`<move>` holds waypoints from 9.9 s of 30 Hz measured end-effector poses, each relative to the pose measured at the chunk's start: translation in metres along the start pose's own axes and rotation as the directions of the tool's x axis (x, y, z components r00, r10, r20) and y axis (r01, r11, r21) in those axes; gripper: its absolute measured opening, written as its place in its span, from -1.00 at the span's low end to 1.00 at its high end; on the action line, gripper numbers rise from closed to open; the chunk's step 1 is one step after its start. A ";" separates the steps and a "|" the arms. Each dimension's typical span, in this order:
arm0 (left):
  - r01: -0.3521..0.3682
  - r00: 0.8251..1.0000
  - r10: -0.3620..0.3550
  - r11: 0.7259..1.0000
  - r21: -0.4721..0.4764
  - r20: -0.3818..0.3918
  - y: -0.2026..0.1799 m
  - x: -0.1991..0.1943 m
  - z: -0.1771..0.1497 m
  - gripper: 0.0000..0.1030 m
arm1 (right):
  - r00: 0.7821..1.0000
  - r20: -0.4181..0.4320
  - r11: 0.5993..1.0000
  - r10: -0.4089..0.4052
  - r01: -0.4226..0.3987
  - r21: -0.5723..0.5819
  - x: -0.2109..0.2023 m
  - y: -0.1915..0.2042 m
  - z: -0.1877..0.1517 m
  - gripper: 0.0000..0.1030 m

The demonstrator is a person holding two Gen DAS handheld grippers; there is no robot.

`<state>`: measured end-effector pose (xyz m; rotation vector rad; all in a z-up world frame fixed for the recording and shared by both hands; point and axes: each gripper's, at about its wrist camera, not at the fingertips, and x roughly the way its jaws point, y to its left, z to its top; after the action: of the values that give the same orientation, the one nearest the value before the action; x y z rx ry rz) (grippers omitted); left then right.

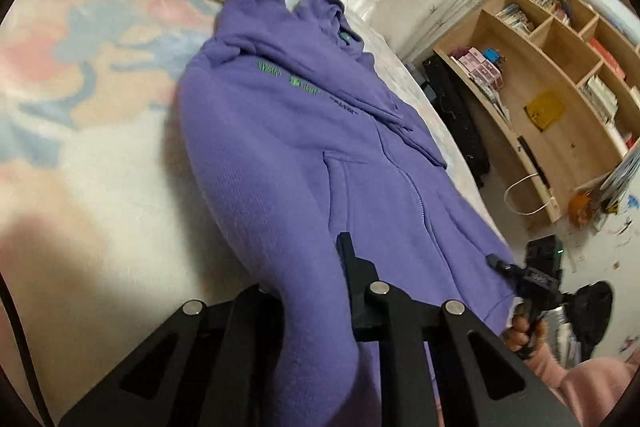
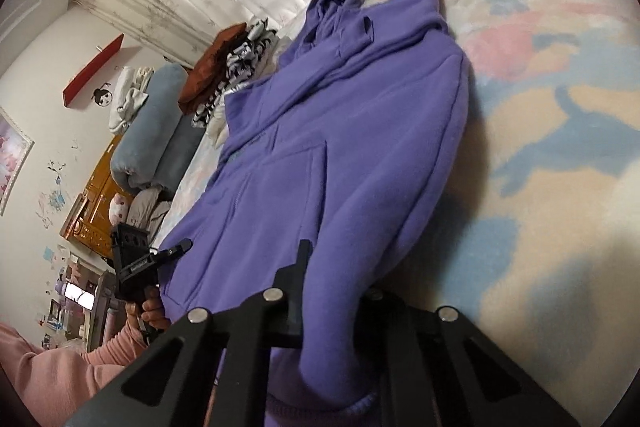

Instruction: Fold large clothes

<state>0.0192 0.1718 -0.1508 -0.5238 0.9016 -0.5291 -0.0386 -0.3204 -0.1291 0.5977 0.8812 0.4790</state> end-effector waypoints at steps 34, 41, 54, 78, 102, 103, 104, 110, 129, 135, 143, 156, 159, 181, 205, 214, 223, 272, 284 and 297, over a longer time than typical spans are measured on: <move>0.159 0.984 -0.154 0.985 -0.060 0.093 -0.054 -0.064 0.066 -0.75 | 0.970 0.159 0.965 0.185 -0.210 0.158 -0.063 0.023 0.043 -0.77; 0.071 0.985 -0.023 0.956 -0.285 0.168 -0.002 0.000 0.167 0.37 | 0.973 0.220 0.937 0.064 -0.135 0.323 -0.012 -0.003 0.148 -0.28; -0.233 0.964 0.251 0.957 -0.171 0.091 0.037 0.072 0.232 0.52 | 0.979 0.187 0.957 -0.086 0.029 0.289 0.053 -0.045 0.225 0.58; -0.575 0.811 0.578 0.757 0.311 0.094 -0.010 0.170 0.270 -0.84 | 0.858 0.150 0.865 -0.492 0.500 -0.026 0.127 -0.025 0.259 -0.81; -0.564 0.822 0.533 0.809 0.164 0.199 0.007 0.142 0.270 -0.20 | 0.839 0.223 0.865 -0.496 0.499 0.046 0.123 -0.016 0.265 -0.45; -0.562 0.824 0.529 0.807 0.180 0.204 0.003 0.142 0.270 -0.21 | 0.846 0.227 0.871 -0.482 0.492 0.014 0.127 -0.008 0.266 -0.45; -0.562 0.826 0.526 0.801 0.209 0.204 -0.003 0.147 0.270 -0.31 | 0.851 0.224 0.872 -0.474 0.489 -0.010 0.132 -0.002 0.267 -0.45; -0.630 0.774 0.622 0.735 0.251 0.120 0.011 0.200 0.275 -0.64 | 0.843 0.141 0.845 -0.519 0.531 -0.061 0.188 -0.003 0.270 -0.45; -0.553 0.831 0.547 0.799 0.235 0.097 -0.040 0.105 0.190 -0.57 | 0.917 0.127 0.917 -0.378 0.390 -0.090 0.113 0.041 0.208 -0.51; -0.544 0.837 0.545 0.821 0.172 0.047 -0.043 0.097 0.121 -0.53 | 0.947 0.068 0.931 -0.314 0.321 -0.171 0.131 0.086 0.138 -0.16; -0.599 0.800 0.592 0.798 0.071 0.103 -0.017 0.074 0.093 -0.50 | 0.861 0.081 0.842 -0.502 0.508 -0.180 0.111 0.046 0.094 -0.17; -0.568 0.820 0.562 0.823 0.027 0.114 0.001 0.065 0.090 -0.32 | 0.735 0.150 0.735 -0.661 0.675 -0.070 0.056 0.008 0.083 -0.40; -0.565 0.823 0.558 0.824 0.042 0.106 -0.007 0.066 0.090 -0.02 | 0.737 0.129 0.738 -0.664 0.673 -0.048 0.057 0.011 0.082 -0.28; -0.706 0.706 0.706 0.694 0.140 0.064 -0.067 0.014 0.045 0.50 | 0.853 0.039 0.853 -0.521 0.521 0.002 0.039 0.066 0.051 -0.24; -0.665 0.734 0.675 0.693 0.280 0.071 -0.089 0.087 0.141 0.50 | 0.868 0.029 0.848 -0.496 0.491 -0.199 0.105 0.085 0.121 -0.24; -0.619 0.761 0.642 0.678 0.397 0.090 -0.107 0.151 0.240 0.50 | 0.887 0.085 0.856 -0.454 0.461 -0.235 0.111 0.092 0.220 -0.24; -0.487 0.840 0.542 0.771 0.411 -0.022 -0.110 0.264 0.342 0.50 | 0.930 0.048 0.917 -0.365 0.368 -0.156 0.164 0.068 0.333 -0.24; -0.421 0.898 0.437 0.816 0.397 0.053 -0.092 0.135 0.233 -0.92 | 0.961 0.136 0.846 -0.241 0.277 -0.456 0.111 0.114 0.239 -0.85; -0.278 0.935 0.330 0.908 0.313 -0.126 -0.070 0.091 0.086 -0.74 | 0.938 -0.106 0.920 -0.329 0.294 -0.259 0.091 0.047 0.101 -0.45; 0.023 0.995 -0.023 1.000 0.007 -0.096 -0.071 0.122 0.104 0.05 | 0.999 -0.023 1.000 -0.024 0.024 -0.003 0.110 0.053 0.113 0.26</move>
<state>0.1541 0.0630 -0.1241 -0.5052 0.9852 -0.5826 0.1069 -0.2460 -0.1003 0.5795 0.9089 0.4666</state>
